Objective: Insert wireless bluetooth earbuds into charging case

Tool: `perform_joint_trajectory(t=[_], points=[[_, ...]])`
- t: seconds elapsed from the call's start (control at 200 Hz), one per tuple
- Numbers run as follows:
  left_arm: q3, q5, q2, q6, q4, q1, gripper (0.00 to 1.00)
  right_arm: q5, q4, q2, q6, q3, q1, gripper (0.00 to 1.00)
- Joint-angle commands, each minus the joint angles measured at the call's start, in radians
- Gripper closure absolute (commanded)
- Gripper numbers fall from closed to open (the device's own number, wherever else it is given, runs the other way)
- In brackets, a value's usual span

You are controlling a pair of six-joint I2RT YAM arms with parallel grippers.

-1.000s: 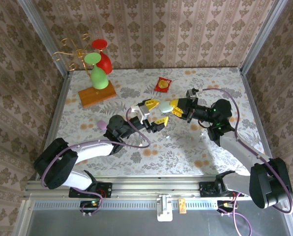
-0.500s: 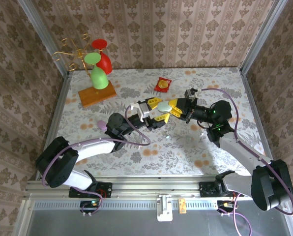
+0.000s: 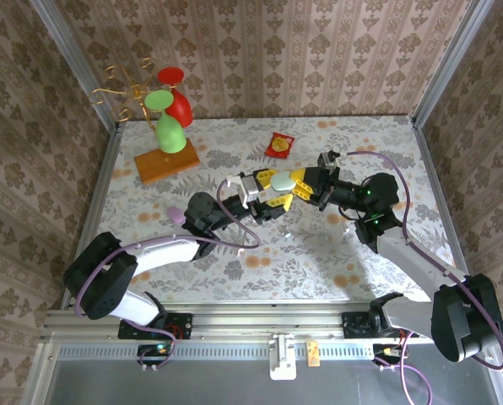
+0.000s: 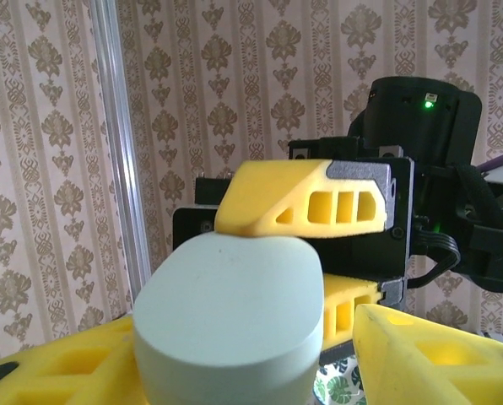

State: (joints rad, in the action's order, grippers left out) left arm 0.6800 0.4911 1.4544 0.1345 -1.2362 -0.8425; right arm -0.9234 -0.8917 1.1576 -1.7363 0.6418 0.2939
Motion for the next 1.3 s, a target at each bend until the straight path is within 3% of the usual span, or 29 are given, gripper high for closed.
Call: perform_joint_trajectory(t=[0.0, 0.19, 0.31, 0.405, 0.545, 0.78, 1.08, 1.215, 1.295], points=[[0.039, 0.025, -0.001, 0.023, -0.043, 0.008, 0.42, 0.017, -0.044, -0.025, -0.010, 0.024, 0.010, 0.84], [0.049, 0.037, 0.013, 0.024, -0.044, 0.006, 0.50, 0.020, -0.028, -0.036, -0.006, 0.022, 0.011, 0.84], [0.053, 0.046, 0.021, 0.025, -0.045, 0.005, 0.38, 0.021, -0.036, -0.040, -0.011, 0.025, 0.011, 0.84], [0.053, 0.047, 0.023, 0.023, -0.046, 0.005, 0.38, 0.023, -0.039, -0.045, -0.014, 0.030, 0.012, 0.84], [0.052, 0.049, 0.025, 0.023, -0.046, 0.005, 0.47, 0.024, -0.036, -0.049, -0.014, 0.029, 0.013, 0.84], [0.052, 0.053, 0.027, 0.023, -0.045, 0.002, 0.50, 0.028, -0.040, -0.045, -0.019, 0.028, 0.012, 0.84], [0.061, 0.059, 0.018, 0.034, -0.045, 0.003, 0.70, 0.028, -0.008, -0.044, 0.003, 0.021, 0.012, 0.83], [0.057, 0.056, 0.017, 0.034, -0.042, 0.005, 0.75, 0.034, 0.016, -0.050, 0.022, 0.024, 0.013, 0.67], [0.047, 0.052, 0.017, 0.040, -0.040, 0.012, 0.76, 0.046, 0.076, -0.071, 0.083, 0.031, 0.011, 0.50]])
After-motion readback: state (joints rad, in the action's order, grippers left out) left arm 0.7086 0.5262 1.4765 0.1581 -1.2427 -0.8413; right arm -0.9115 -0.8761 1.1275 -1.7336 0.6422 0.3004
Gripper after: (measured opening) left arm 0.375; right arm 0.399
